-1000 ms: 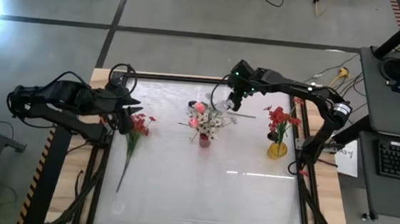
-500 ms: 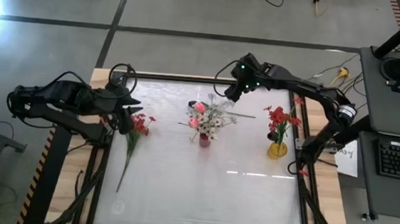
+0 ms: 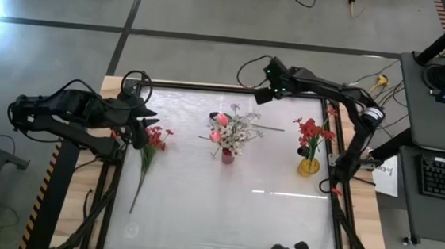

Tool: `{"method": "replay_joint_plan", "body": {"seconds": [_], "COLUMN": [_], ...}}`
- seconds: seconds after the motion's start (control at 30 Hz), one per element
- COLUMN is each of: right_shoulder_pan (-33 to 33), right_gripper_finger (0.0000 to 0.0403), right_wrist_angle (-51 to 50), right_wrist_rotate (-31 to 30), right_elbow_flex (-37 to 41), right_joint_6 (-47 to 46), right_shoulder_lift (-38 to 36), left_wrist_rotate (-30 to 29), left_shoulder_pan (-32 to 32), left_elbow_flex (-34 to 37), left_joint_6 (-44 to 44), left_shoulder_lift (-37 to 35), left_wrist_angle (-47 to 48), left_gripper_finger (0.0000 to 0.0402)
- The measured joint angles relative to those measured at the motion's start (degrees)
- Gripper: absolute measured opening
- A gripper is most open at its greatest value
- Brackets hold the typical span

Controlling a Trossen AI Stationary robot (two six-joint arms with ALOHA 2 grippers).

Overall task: Sort flowers into vase by color
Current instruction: Put the black flower into the yellow vase

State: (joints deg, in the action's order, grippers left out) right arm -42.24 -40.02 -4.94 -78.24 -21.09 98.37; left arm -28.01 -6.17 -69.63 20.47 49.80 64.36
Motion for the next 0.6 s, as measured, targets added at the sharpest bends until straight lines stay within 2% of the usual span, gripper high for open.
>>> {"method": "replay_joint_plan", "body": {"seconds": [0.2, 0.37, 0.6], "right_shoulder_pan": [2.94, 5.30, 7.50], "right_gripper_finger": [0.0152, 0.0171, 0.0198], "right_wrist_angle": [2.24, 4.12, 5.75], "right_wrist_rotate": [3.37, 9.99, 14.14], "right_elbow_flex": [0.00, 0.00, 0.00], "right_joint_6": [6.42, 12.05, 19.47], "right_shoulder_lift": [6.40, 9.49, 10.84], "left_wrist_rotate": [0.02, 0.02, 0.00], "left_shoulder_pan": [0.02, 0.02, 0.02], "left_elbow_flex": [0.00, 0.00, 0.00], "left_joint_6": [0.32, 0.42, 0.05], "left_shoulder_lift": [0.00, 0.00, 0.00], "left_wrist_angle": [-0.11, -0.11, -0.09], "left_gripper_finger": [0.0086, 0.0086, 0.0086]}}
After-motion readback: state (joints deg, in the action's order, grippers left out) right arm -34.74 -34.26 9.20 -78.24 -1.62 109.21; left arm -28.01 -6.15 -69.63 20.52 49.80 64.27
